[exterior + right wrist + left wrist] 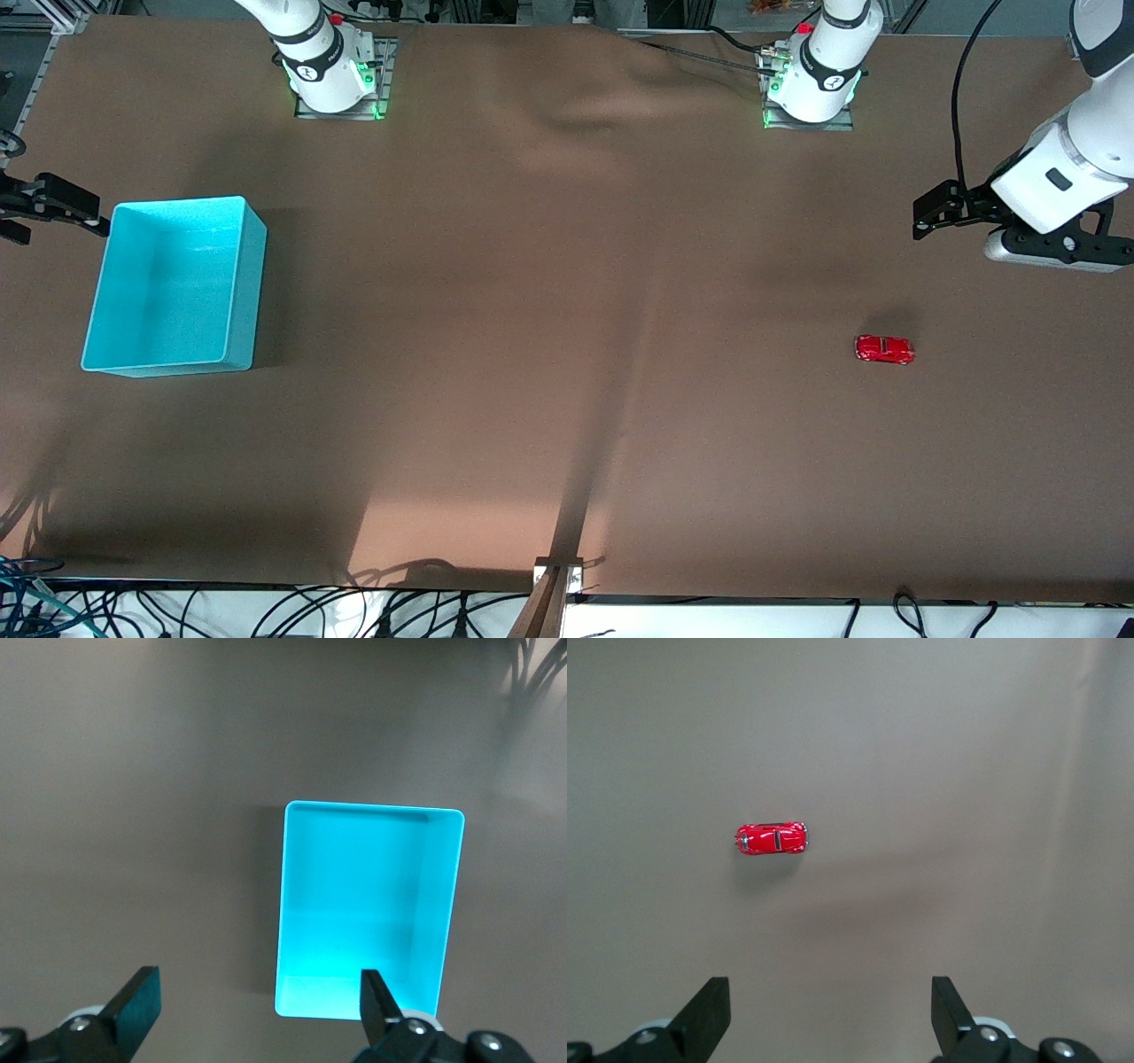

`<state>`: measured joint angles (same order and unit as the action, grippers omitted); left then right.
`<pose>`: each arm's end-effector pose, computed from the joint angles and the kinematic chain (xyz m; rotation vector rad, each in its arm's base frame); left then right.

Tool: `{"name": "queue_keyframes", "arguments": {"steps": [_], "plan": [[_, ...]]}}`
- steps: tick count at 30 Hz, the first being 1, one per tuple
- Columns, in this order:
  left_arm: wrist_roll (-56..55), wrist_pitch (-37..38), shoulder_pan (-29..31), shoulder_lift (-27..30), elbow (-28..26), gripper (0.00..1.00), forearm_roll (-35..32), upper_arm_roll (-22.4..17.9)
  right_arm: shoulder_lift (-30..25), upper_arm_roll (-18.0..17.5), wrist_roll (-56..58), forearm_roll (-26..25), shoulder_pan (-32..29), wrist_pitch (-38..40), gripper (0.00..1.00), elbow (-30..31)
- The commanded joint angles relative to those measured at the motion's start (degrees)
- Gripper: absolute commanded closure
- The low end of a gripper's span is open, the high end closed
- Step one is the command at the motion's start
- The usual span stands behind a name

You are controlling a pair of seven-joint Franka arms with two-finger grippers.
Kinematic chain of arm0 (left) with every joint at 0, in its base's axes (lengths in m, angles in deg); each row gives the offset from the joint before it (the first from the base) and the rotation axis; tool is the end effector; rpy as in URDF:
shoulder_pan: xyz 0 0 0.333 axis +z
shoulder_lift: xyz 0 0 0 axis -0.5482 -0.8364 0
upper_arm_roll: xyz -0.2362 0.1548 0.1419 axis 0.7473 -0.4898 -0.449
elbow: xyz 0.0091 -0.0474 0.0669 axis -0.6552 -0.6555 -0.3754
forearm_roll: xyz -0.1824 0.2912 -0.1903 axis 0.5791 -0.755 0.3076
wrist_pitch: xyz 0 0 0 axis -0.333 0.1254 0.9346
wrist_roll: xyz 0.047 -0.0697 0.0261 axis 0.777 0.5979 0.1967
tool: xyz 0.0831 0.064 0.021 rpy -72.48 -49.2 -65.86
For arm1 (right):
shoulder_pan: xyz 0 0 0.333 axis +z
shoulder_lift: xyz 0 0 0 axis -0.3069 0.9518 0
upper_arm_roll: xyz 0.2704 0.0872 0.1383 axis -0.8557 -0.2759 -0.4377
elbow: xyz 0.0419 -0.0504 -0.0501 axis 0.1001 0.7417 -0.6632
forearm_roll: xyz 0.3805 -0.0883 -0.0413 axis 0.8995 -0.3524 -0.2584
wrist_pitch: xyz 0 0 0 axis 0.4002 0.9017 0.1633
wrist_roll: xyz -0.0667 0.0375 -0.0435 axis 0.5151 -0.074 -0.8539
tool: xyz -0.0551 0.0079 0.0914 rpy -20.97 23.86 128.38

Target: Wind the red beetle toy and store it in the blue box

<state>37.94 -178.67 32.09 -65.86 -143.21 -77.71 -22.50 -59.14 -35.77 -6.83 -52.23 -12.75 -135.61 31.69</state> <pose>0.5645 -0.0339 0.5629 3.1286 -0.2329 -0.1461 0.5777 -0.0605 0.5973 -3.1324 -0.1975 0.0447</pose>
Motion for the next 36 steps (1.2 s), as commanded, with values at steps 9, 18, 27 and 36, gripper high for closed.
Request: {"name": "queue_keyframes", "arguments": {"steps": [9,18,27,36], "plan": [[23.1,0.64,5.8,-5.46,1.95,0.0,0.91,-0.06,-0.33,-0.07,-0.4,-0.07,0.15,0.58,0.0,-0.31],[40.95,0.29,6.68,-11.17,4.41,0.0,-0.06,-0.06,-0.42,-0.86,-0.4,-0.07,0.24,0.23,0.0,-0.31],[64.76,-9.19,8.88,-20.31,3.27,0.0,-0.06,-0.06,-0.77,-5.34,-4.88,-0.77,0.24,-0.29,0.0,-0.4],[77.69,-19.82,9.85,-24.62,0.29,0.0,-0.85,-0.06,-1.3,-7.46,-6.55,-0.95,0.24,-0.21,0.0,-0.31]]}}
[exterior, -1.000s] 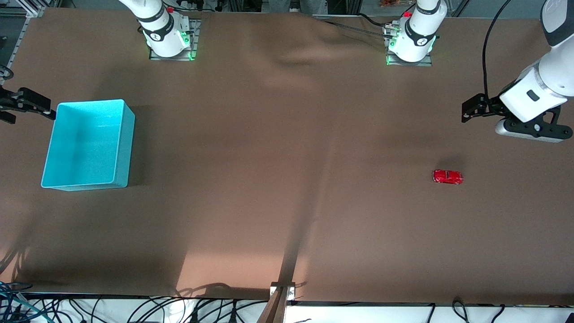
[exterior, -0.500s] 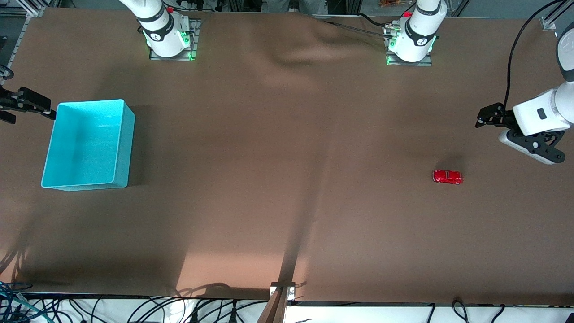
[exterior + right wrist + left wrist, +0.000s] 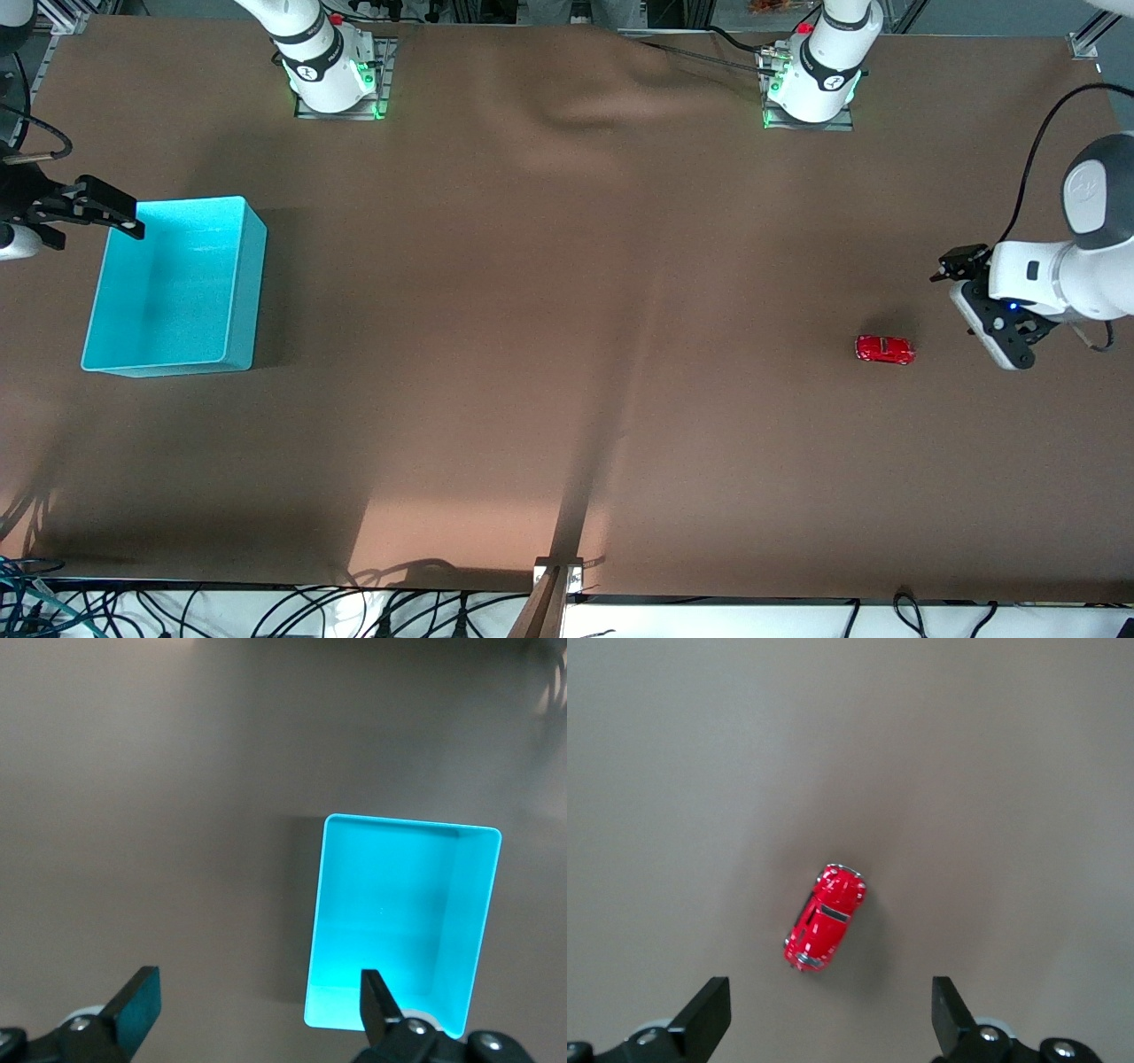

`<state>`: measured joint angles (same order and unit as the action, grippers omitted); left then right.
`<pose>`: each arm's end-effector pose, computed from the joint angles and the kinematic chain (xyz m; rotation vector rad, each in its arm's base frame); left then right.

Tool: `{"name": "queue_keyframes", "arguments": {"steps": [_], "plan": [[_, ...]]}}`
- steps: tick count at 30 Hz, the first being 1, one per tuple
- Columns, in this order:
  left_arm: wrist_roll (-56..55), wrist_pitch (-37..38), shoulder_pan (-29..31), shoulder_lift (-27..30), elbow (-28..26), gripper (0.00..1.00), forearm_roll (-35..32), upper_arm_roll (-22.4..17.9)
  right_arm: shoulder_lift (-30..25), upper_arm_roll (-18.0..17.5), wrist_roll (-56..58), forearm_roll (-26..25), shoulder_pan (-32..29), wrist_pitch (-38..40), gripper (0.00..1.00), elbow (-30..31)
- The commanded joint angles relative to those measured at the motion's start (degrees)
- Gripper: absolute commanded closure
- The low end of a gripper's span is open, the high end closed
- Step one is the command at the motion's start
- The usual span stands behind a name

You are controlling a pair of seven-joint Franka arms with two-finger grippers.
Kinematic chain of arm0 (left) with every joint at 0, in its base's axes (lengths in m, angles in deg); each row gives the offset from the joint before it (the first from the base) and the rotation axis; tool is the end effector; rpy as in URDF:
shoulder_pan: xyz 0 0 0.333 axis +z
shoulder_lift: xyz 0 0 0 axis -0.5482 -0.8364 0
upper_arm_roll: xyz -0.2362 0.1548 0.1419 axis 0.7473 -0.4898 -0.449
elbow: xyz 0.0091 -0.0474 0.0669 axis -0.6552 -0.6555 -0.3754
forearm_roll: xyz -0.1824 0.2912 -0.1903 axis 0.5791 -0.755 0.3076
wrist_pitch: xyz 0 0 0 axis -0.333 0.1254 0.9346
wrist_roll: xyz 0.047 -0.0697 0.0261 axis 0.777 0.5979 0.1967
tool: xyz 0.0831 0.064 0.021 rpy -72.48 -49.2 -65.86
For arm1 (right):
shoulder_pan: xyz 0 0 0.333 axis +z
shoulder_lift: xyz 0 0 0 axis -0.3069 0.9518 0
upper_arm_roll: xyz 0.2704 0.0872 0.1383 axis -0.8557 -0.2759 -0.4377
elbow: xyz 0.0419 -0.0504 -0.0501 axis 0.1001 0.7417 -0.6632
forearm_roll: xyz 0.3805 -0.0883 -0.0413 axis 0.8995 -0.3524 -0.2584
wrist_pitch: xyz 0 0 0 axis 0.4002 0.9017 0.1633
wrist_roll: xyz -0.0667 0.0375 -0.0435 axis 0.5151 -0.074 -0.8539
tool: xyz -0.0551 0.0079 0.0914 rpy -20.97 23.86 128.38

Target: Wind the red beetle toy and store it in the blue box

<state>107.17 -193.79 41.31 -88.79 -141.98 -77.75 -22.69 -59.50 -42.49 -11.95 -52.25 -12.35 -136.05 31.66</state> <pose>0.6464 0.0697 0.3456 2.4740 -1.6773 -0.2249 0.5803 0.0085 0.6010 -3.1227 -0.2513 0.0234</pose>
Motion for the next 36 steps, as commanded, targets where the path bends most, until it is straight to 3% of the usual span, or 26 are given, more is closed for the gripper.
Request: {"name": "queue_keyframes", "arguments": {"steps": [1,11,22,34,36], "plan": [[9.78,-6.19,0.64,-1.69,-1.82,0.0,-0.99,0.13,-0.94,-0.74,-1.43,-0.93,-0.16,0.14,0.0,-0.28],[20.16,-18.95,0.29,-1.17,-12.72,0.0,-6.08,0.48,-0.94,-0.47,-1.43,-1.01,-0.25,0.31,0.0,-0.28],[21.22,-31.16,0.64,-1.25,-21.16,0.0,-10.48,0.57,-0.94,-0.3,-1.43,-1.01,-0.25,0.22,0.0,-0.28],[21.4,-33.28,1.95,-2.84,-22.4,0.0,-10.57,0.66,-0.85,-0.12,-1.43,-0.93,-0.33,0.23,0.0,-0.28],[21.4,-33.37,1.87,-3.1,-22.4,0.07,-10.57,0.66,-0.85,-0.21,-1.43,-0.93,-0.33,0.23,0.0,-0.28]]}}
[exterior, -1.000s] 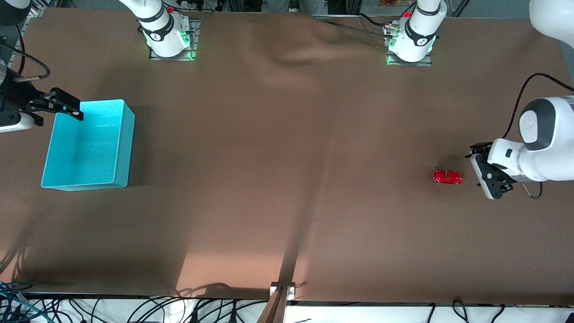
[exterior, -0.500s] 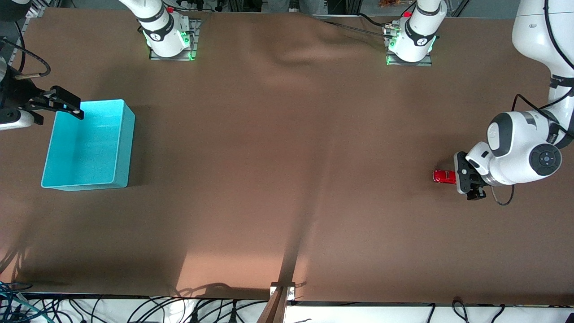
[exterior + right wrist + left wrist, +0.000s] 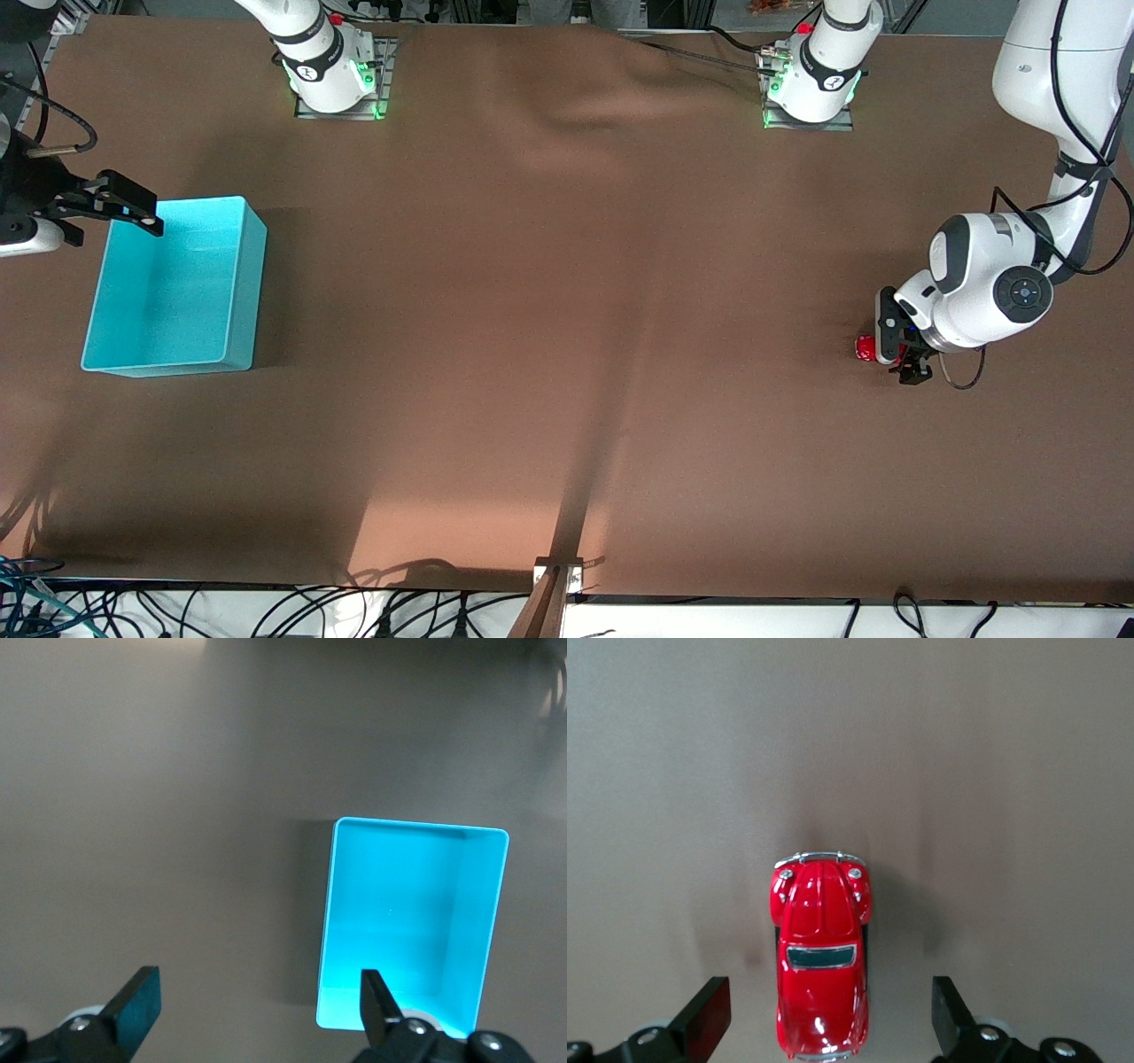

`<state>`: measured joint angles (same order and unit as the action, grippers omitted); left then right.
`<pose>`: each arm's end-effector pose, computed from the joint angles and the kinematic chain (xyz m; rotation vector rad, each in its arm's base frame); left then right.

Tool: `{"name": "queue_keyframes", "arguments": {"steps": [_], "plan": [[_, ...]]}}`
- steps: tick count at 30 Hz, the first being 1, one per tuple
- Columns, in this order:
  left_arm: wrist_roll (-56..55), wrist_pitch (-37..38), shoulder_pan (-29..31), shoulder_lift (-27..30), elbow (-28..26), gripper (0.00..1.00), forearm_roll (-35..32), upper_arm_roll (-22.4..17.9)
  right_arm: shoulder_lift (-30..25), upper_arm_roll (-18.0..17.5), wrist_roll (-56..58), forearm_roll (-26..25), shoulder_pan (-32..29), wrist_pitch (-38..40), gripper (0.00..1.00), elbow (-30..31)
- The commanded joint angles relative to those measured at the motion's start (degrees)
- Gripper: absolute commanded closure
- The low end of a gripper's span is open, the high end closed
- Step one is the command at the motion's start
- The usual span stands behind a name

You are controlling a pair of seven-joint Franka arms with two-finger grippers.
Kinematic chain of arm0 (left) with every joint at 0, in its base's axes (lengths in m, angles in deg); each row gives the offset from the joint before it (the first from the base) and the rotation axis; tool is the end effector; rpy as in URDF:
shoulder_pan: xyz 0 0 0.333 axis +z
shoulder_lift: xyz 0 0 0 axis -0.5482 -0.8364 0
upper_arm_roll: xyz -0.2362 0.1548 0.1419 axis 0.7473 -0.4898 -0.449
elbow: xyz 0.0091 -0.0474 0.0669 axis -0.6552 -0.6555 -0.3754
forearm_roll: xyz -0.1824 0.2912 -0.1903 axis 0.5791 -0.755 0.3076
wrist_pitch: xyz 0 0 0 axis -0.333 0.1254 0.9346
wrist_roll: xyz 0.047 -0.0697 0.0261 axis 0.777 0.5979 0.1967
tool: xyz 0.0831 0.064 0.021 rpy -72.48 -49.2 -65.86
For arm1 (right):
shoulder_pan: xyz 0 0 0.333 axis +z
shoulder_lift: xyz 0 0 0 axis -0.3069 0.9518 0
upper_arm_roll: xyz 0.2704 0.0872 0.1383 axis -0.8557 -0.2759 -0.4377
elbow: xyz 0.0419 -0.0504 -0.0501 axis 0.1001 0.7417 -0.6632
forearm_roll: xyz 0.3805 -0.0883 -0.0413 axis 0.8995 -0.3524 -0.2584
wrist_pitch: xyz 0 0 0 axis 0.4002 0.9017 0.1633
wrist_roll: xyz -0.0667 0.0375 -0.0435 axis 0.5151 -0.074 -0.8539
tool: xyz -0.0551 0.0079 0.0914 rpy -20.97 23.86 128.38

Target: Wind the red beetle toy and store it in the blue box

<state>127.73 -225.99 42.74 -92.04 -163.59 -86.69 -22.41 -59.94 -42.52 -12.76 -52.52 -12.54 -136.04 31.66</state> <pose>0.5916 0.0741 0.1953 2.1191 -2.2973 -0.1717 0.5783 0.0062 0.6054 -3.1293 -0.2254 0.0122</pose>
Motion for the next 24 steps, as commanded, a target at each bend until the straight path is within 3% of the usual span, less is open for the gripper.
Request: {"name": "queue_keyframes", "arguments": {"steps": [1,5,14,19,24], "plan": [[0.83,-1.16,0.43,-0.1,-0.79,0.1,-1.62,0.37,-0.41,-0.18,-0.62,-0.66,-0.15,0.22,0.0,-0.28],[0.83,-1.42,0.43,-0.37,-0.7,0.44,-1.62,0.37,-0.41,-0.09,-0.62,-0.66,-0.15,0.22,0.0,-0.28],[0.83,-1.42,0.26,-0.63,0.01,0.92,-1.71,0.37,-0.32,-0.35,-0.62,-0.66,-0.67,0.22,0.0,-0.28],[0.83,-1.42,0.08,-0.98,0.09,1.0,-1.71,0.37,-0.23,-0.79,-0.62,-0.66,-1.72,0.22,0.0,-0.28],[0.83,-1.42,0.17,-1.34,0.44,1.0,-1.71,0.37,-0.23,-4.39,-0.62,-0.66,-5.15,0.22,0.0,-0.28]]}}
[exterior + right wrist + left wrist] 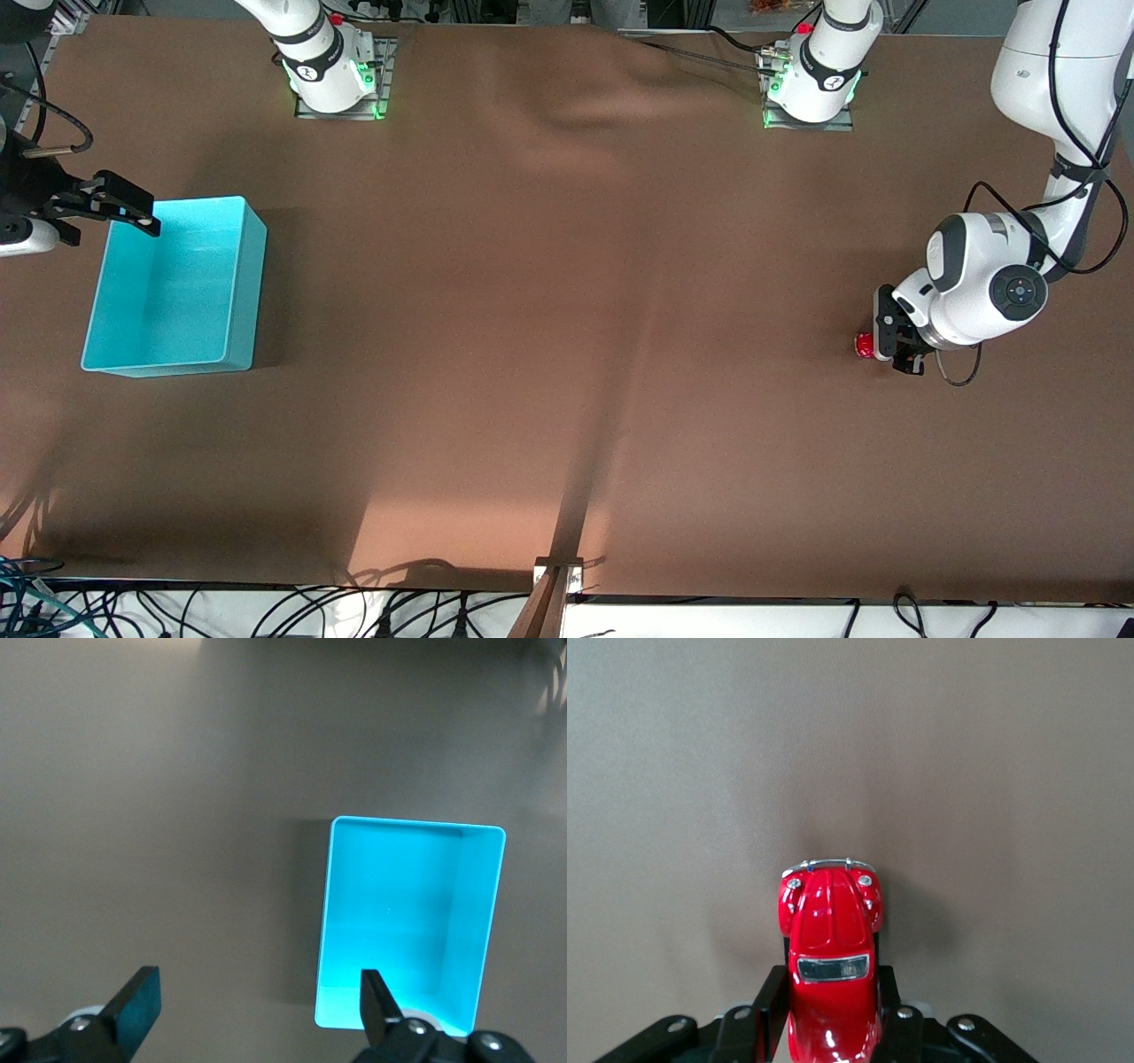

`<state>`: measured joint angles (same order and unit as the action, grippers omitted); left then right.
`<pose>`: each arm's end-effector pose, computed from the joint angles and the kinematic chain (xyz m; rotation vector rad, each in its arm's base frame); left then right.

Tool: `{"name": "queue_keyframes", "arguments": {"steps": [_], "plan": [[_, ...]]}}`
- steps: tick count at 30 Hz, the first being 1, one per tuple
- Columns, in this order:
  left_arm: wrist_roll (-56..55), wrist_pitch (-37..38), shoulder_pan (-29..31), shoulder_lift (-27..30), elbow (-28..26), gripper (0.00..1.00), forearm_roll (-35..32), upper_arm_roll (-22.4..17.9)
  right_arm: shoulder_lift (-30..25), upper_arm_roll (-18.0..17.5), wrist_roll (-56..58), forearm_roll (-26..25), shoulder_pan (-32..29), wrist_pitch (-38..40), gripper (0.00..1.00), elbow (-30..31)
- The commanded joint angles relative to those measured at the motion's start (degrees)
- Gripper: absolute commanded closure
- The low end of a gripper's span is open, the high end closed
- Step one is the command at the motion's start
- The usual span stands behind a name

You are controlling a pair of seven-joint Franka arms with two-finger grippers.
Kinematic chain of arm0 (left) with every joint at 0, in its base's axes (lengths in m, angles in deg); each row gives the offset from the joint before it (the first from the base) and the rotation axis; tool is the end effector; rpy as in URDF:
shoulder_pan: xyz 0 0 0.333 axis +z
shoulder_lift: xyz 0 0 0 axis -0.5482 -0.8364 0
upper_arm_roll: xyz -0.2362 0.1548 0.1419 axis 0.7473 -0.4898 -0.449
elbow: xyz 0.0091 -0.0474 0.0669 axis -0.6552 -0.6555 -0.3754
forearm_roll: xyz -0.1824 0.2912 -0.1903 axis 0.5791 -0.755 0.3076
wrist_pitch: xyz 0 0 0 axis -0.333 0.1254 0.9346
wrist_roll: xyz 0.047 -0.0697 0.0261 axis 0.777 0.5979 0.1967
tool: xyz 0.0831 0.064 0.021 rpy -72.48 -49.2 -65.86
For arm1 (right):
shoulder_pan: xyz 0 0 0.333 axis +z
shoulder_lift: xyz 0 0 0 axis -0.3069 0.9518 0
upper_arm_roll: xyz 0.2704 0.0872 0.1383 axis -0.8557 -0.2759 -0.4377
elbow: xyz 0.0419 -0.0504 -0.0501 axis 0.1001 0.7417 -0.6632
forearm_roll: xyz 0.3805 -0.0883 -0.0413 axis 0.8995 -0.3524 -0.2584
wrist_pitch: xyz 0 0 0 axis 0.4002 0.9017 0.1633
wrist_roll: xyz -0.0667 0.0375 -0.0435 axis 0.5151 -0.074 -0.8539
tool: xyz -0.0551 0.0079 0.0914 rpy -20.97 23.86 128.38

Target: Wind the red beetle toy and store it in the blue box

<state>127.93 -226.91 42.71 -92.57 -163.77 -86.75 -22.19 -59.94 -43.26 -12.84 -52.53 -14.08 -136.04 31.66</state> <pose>0.5913 0.0710 0.1899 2.1091 -2.3082 -0.1639 0.5783 -0.0022 0.6054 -3.1301 -0.2013 0.0122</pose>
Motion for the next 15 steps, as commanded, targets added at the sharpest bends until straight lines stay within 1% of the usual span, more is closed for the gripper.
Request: {"name": "queue_keyframes", "arguments": {"steps": [1,6,11,15], "plan": [[0.64,-0.5,0.29,-0.81,0.62,1.0,-1.65,0.16,-0.24,-4.18,-0.55,-0.64,-3.96,0.31,0.0,-0.28],[0.64,-0.5,0.73,-1.24,0.71,1.0,-0.95,0.16,-0.24,-5.41,-0.55,-0.64,-5.28,0.4,0.0,-0.28],[0.72,-0.41,2.31,-3.79,1.94,0.99,-1.65,-0.1,-0.32,-7.26,-0.55,-0.64,-6.77,0.4,0.0,-0.28],[2.03,-0.41,3.45,-4.41,2.12,0.99,-1.73,-0.19,-0.41,-7.17,-0.55,-0.64,-6.78,0.49,0.0,-0.28]]}}
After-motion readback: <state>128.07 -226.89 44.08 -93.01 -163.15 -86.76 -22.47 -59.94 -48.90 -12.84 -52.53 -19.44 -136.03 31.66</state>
